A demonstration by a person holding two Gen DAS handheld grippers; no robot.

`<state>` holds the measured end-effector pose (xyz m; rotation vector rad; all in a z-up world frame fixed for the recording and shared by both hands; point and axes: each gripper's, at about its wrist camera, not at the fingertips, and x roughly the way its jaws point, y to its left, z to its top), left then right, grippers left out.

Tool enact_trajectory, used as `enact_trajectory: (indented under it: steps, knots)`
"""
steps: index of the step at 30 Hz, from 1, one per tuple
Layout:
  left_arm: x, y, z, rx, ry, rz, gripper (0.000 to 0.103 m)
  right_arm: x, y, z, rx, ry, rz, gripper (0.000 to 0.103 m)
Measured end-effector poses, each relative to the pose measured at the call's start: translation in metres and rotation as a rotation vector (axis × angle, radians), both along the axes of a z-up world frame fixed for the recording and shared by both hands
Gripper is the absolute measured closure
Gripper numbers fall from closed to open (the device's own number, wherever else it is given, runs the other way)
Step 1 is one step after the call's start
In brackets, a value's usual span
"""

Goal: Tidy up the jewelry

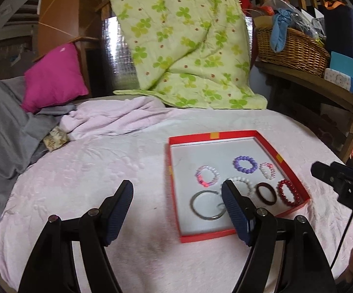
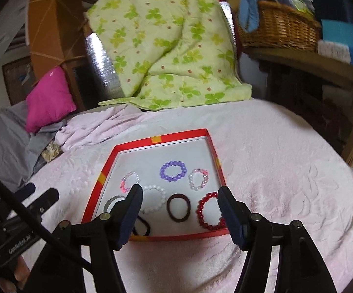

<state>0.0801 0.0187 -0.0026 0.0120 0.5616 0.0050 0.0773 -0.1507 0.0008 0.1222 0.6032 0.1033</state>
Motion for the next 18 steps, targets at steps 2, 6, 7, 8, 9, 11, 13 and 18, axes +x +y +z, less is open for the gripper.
enact_trajectory:
  steps: [2,6,7,8,9,11,13,18]
  knots:
    - [-0.005,0.006,0.0,-0.004,0.001,0.024,0.027,-0.006,0.006,0.0,0.002,0.014,0.023,0.033]
    - [-0.014,0.018,0.003,-0.009,-0.008,0.066,0.027,-0.022,0.022,0.0,-0.029,0.024,0.043,0.032]
    - [-0.017,0.021,0.004,-0.009,-0.013,0.073,0.027,-0.026,0.025,0.001,-0.045,0.019,0.043,0.032]
    - [-0.02,0.022,0.005,-0.009,-0.017,0.076,0.027,-0.033,0.029,0.003,-0.064,0.008,0.038,0.031]
    - [-0.024,0.025,0.006,-0.008,-0.022,0.077,0.027,-0.038,0.03,0.004,-0.073,0.001,0.032,0.03]
    - [-0.029,0.027,0.006,-0.009,-0.028,0.078,0.027,-0.051,0.031,0.006,-0.085,-0.015,0.015,0.027]
    - [-0.034,0.028,0.007,-0.007,-0.03,0.082,0.021,-0.064,0.03,0.008,-0.1,-0.029,-0.006,0.022]
    - [-0.055,0.027,0.009,0.013,-0.055,0.11,0.015,-0.086,0.02,0.012,-0.091,-0.054,-0.049,0.019]
